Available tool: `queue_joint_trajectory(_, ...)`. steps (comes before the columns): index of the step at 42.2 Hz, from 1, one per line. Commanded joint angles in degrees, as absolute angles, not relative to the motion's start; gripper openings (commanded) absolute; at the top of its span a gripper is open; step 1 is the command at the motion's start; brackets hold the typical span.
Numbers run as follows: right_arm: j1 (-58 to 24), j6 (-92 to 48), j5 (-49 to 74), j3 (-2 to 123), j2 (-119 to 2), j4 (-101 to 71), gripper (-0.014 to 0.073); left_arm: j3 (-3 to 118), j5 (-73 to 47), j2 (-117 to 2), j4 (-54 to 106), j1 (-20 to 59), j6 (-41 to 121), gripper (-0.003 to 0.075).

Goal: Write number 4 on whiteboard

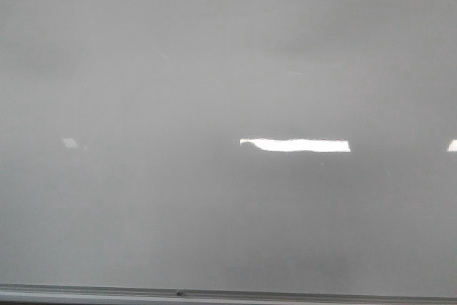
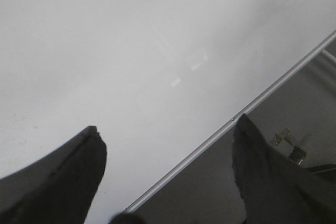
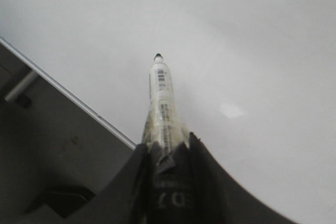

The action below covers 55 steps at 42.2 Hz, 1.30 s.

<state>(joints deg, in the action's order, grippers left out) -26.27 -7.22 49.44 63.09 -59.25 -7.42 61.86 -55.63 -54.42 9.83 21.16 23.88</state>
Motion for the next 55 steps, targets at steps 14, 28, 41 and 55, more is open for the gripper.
queue_joint_trajectory(14,-25.8,-7.6,22.1,43.7,-51.3,-18.1,-0.0069,62.3,-50.4,-52.7,11.1,20.2,22.7,0.0493)
queue_joint_trajectory(28,-24.9,-9.1,17.7,43.9,-56.7,-14.6,-0.0069,62.3,-49.8,-52.7,11.1,20.2,22.7,0.0493)
queue_joint_trajectory(41,-24.4,-9.1,13.7,49.4,-63.6,-14.6,-0.0069,62.3,-49.5,-52.7,11.1,20.2,22.7,0.0493)
queue_joint_trajectory(55,-23.7,-9.2,8.4,53.1,-69.8,-14.5,-0.0069,62.3,-49.5,-52.7,11.1,20.2,22.7,0.0493)
